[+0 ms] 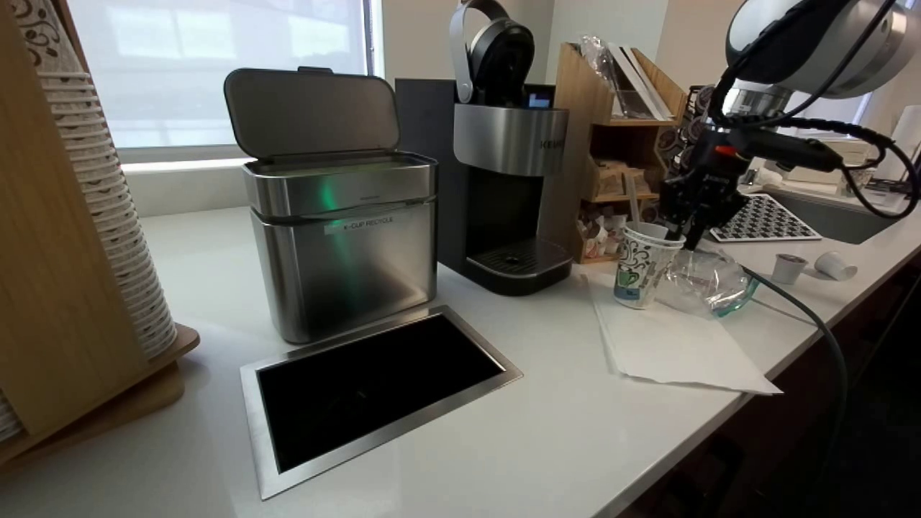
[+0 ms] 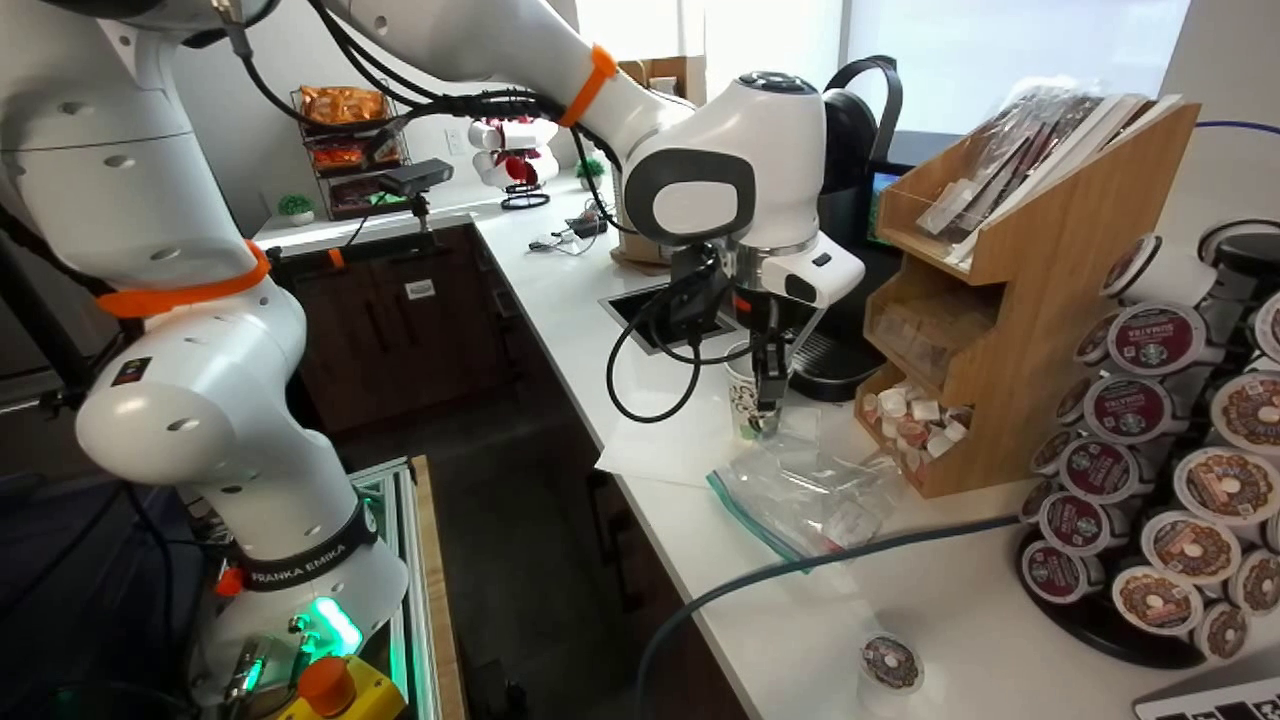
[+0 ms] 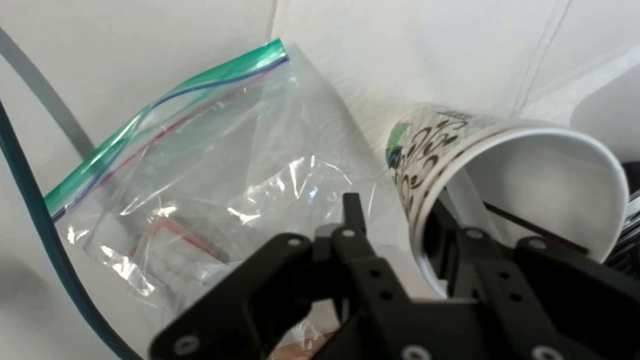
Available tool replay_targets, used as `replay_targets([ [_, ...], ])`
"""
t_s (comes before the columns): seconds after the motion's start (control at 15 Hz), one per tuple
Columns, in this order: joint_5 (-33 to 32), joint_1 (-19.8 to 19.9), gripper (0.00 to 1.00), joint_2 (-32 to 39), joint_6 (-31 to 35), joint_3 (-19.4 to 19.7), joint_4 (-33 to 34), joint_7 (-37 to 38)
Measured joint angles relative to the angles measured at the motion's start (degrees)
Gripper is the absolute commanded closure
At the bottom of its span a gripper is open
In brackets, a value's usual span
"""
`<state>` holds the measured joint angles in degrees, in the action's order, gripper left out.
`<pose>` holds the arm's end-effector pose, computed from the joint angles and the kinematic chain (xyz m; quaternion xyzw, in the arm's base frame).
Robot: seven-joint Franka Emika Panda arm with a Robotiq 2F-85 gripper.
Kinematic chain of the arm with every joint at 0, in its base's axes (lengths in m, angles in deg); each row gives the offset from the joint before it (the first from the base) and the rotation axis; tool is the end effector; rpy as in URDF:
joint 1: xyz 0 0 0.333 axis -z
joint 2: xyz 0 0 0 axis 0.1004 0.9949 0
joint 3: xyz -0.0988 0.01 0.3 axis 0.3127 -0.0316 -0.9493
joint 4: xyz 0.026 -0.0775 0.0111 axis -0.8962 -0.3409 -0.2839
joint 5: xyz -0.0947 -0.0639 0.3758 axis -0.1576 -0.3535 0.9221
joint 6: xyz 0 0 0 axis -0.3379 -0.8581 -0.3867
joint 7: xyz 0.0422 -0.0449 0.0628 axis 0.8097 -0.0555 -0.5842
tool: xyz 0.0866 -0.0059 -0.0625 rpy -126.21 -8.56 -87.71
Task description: Remove the white container from the coffee making machine, put it on the countertop, pick up the paper cups and put them on the coffee making machine
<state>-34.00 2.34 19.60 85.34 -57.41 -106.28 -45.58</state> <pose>0.5081 -0.1359 0.3528 -0.9668 0.2441 -0.0363 0.0665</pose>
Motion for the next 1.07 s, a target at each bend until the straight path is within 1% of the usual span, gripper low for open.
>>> replay_targets([
  [0.07, 0.9, 0.0, 0.99, 0.0, 0.0, 0.0, 0.1, -0.1],
  [0.13, 1.9, 0.0, 1.00, 0.0, 0.0, 0.0, 0.4, -0.2],
  [0.6, 7.6, 0.3, 0.99, -1.6, 0.0, 0.7, 2.2, -0.5],
  [0.87, 7.9, 0.7, 0.99, -5.2, -0.5, 1.8, 2.3, -0.5],
  [1.07, 7.0, 1.4, 0.99, -9.2, -1.8, 2.9, 2.3, -0.4],
])
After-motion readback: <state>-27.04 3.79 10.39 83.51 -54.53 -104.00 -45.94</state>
